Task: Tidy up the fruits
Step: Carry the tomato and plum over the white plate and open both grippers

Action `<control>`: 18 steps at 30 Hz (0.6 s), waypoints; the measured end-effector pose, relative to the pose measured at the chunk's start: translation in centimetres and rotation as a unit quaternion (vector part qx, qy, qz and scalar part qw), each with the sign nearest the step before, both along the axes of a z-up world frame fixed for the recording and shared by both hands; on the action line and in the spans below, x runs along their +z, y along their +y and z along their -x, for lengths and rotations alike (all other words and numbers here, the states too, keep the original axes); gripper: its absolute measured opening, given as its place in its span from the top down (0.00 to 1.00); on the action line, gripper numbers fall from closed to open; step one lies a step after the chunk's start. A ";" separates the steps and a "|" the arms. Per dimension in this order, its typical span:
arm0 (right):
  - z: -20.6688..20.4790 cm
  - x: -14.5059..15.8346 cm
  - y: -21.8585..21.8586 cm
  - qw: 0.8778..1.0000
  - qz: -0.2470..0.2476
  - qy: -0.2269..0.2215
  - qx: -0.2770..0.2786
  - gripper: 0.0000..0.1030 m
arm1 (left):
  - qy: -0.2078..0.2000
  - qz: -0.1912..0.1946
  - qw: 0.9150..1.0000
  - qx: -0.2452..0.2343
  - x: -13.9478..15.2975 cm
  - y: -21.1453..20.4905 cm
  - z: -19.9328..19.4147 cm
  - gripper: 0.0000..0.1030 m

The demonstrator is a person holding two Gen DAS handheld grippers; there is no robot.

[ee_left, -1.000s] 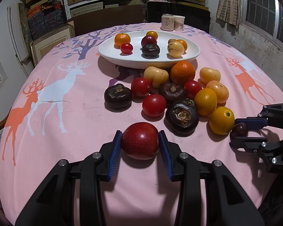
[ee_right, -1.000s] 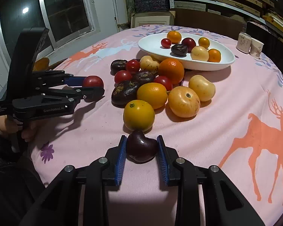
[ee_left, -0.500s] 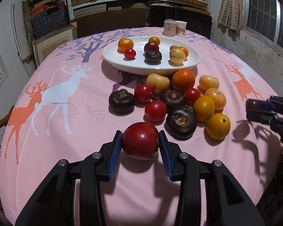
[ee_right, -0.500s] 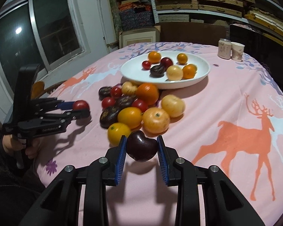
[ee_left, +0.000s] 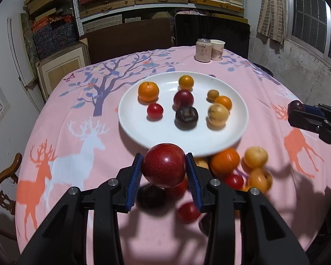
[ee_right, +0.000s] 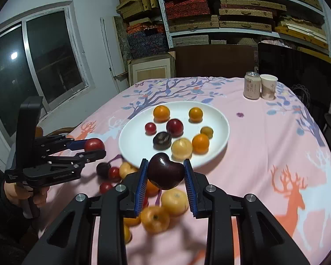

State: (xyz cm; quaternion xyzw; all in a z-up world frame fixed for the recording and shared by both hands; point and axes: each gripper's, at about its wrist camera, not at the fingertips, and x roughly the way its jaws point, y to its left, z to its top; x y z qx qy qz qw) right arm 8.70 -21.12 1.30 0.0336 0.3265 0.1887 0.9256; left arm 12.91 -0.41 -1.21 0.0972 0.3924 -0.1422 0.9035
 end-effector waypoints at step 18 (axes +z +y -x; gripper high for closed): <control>-7.3 -3.0 5.1 0.998 0.036 0.014 0.041 0.60 | 0.050 0.006 0.998 0.028 -3.5 -0.7 -9.0 0.48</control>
